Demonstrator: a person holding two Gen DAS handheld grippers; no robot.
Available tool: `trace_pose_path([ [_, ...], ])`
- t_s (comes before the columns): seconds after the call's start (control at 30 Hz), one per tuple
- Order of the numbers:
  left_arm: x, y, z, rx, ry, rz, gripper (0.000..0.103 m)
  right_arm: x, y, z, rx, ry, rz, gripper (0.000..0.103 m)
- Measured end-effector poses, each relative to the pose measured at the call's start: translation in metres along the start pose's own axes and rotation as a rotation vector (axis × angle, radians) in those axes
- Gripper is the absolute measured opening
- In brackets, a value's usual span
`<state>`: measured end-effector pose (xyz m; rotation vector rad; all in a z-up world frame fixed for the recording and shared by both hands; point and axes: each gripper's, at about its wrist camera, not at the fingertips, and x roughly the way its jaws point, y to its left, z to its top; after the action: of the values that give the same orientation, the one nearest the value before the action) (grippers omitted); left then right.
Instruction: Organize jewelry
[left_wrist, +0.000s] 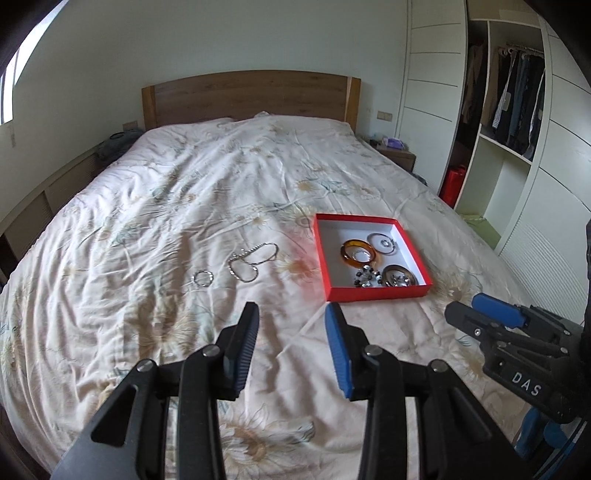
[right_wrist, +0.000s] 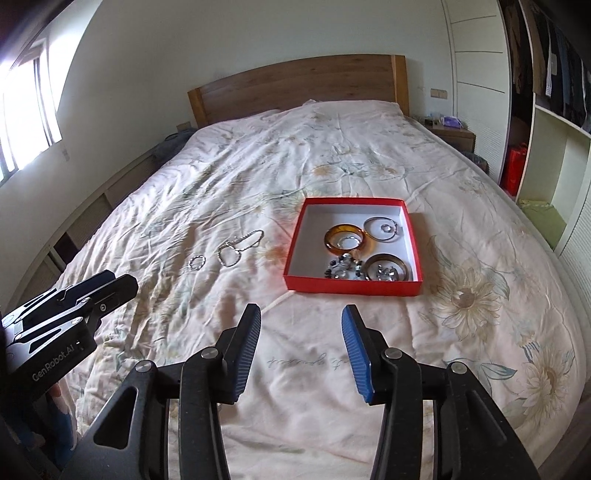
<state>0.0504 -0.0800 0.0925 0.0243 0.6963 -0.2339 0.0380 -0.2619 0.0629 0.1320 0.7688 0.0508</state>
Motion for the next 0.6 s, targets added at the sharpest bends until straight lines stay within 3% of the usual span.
trace_pose_path([
  [0.6,-0.049,0.021,-0.02,-0.029,-0.084,0.053,0.036,-0.024,0.035,-0.016,-0.064,-0.019,0.044,0.051],
])
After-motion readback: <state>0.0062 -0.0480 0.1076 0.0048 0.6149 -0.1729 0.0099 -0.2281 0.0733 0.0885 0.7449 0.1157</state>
